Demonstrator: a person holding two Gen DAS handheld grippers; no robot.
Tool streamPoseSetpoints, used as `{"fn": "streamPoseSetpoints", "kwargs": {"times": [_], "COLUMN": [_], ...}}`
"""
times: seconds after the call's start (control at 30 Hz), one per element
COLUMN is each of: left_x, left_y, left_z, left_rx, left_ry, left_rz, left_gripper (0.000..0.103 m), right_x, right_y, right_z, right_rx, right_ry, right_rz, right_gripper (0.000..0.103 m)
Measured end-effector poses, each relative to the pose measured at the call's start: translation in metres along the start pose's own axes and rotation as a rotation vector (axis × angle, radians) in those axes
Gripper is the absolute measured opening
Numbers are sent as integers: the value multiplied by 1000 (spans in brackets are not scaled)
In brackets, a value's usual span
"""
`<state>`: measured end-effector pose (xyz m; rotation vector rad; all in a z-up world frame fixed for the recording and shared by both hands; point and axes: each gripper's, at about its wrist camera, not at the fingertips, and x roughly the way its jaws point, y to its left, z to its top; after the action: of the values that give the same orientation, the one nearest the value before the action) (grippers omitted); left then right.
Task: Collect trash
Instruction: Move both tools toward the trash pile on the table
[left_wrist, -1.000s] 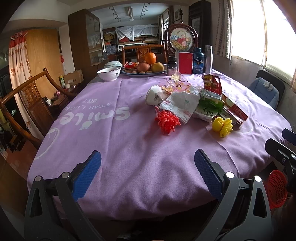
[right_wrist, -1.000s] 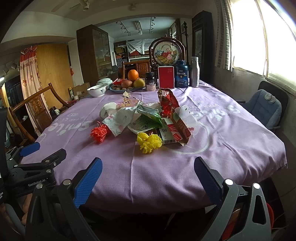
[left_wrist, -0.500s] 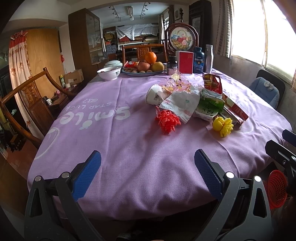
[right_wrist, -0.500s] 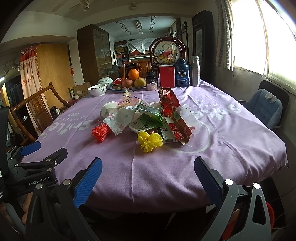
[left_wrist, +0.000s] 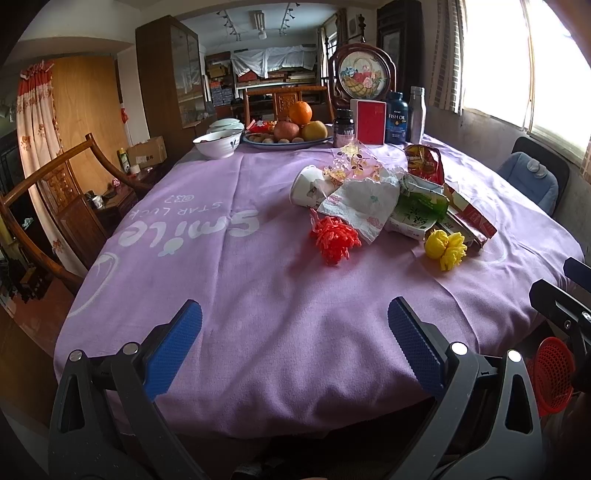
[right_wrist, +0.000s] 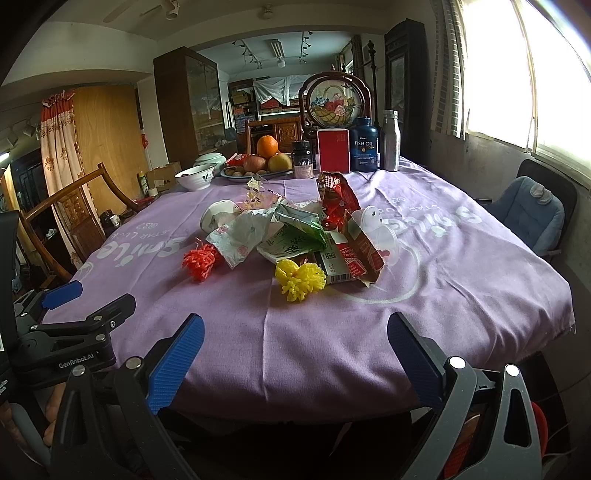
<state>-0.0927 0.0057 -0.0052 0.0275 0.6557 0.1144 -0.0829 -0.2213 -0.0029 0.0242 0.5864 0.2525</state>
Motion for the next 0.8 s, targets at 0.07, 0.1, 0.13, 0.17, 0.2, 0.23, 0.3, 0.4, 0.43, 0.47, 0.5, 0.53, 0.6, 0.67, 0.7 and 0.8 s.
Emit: {"fn": "streamPoseSetpoints", "kwargs": {"times": [0.07, 0.1, 0.13, 0.17, 0.2, 0.23, 0.3, 0.4, 0.43, 0.47, 0.5, 0.53, 0.6, 0.67, 0.7, 0.8], "left_x": [1, 1, 1, 1, 1, 1, 2, 2, 2, 3, 4, 5, 7, 12, 14, 22], "left_y": [0, 0, -1, -1, -1, -1, -1, -1, -1, -1, -1, -1, -1, -1, -2, -3], "left_z": [-1, -2, -2, -2, -2, -3, -3, -3, -3, -3, -3, -3, -4, -4, -4, -3], "left_rx": [0, 0, 0, 1, 2, 5, 5, 5, 4, 3, 2, 1, 1, 4, 5, 8], "left_ry": [2, 3, 4, 5, 6, 6, 7, 8, 9, 10, 10, 11, 14, 20, 23, 37], "left_rz": [2, 3, 3, 5, 5, 6, 6, 8, 8, 8, 9, 11, 16, 22, 23, 29], "left_gripper": [96, 96, 96, 96, 96, 96, 96, 96, 96, 96, 96, 96, 96, 96, 96, 96], "right_x": [0, 0, 0, -2, -2, -2, -2, -1, -1, -1, 0, 1, 0, 2, 1, 7], "right_y": [0, 0, 0, 0, 0, 1, 0, 0, 1, 0, -1, -2, -2, -6, -7, -15], "right_z": [0, 0, 0, -2, -3, -4, -3, -3, -4, -3, -3, -4, -5, -4, -4, 1], "right_rx": [0, 2, 3, 7, 9, 9, 19, 23, 22, 16, 15, 12, 9, 20, 27, 74], "right_ry": [-3, -5, -4, -3, -3, -2, 15, 28, 27, 24, 25, 25, 16, 13, 10, 50], "right_rz": [2, 2, 3, 9, 12, 13, 15, 15, 12, 7, 1, -9, -27, -34, -36, -21], "right_gripper": [97, 97, 97, 97, 97, 97, 97, 97, 97, 97, 97, 97, 97, 97, 97, 97]}}
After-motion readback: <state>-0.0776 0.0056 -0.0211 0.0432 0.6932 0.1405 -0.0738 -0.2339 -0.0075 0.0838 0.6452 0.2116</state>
